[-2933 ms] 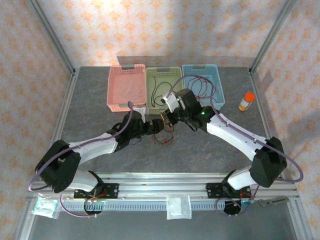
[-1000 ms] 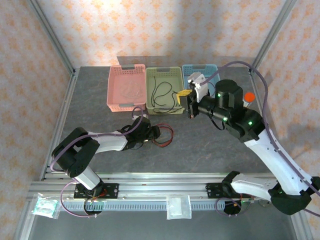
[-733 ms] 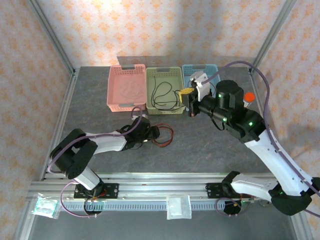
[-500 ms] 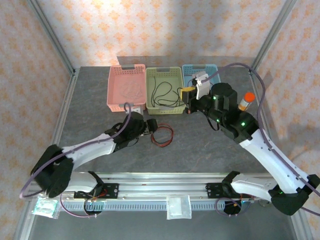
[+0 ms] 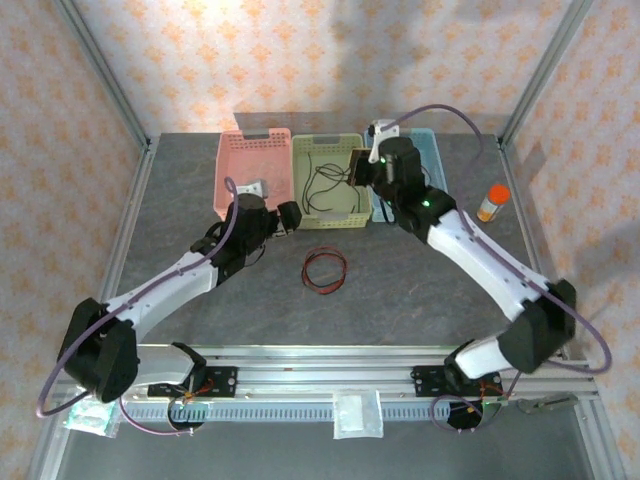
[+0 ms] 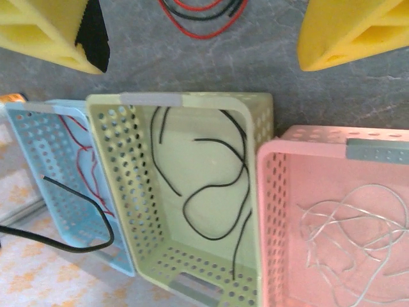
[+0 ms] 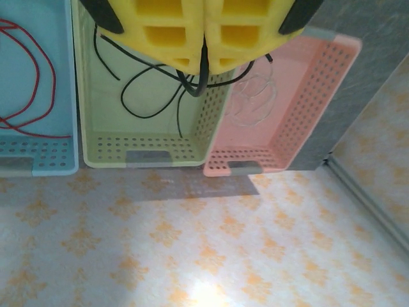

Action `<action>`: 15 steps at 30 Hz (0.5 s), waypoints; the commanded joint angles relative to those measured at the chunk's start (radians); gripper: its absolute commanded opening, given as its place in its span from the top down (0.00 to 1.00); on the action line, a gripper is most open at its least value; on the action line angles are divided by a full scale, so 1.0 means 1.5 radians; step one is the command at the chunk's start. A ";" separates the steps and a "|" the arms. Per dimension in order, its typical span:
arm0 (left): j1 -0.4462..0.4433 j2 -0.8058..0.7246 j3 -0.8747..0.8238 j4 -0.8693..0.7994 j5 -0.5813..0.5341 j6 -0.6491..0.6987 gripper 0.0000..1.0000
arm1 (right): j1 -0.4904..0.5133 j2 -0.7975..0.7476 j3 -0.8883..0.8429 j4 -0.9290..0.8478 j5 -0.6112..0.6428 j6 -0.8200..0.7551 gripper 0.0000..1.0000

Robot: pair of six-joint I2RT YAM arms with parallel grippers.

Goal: Untangle the cables

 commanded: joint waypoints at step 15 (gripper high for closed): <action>0.024 0.107 0.091 -0.011 0.039 0.048 0.22 | -0.031 0.406 0.384 -0.092 -0.013 -0.016 0.68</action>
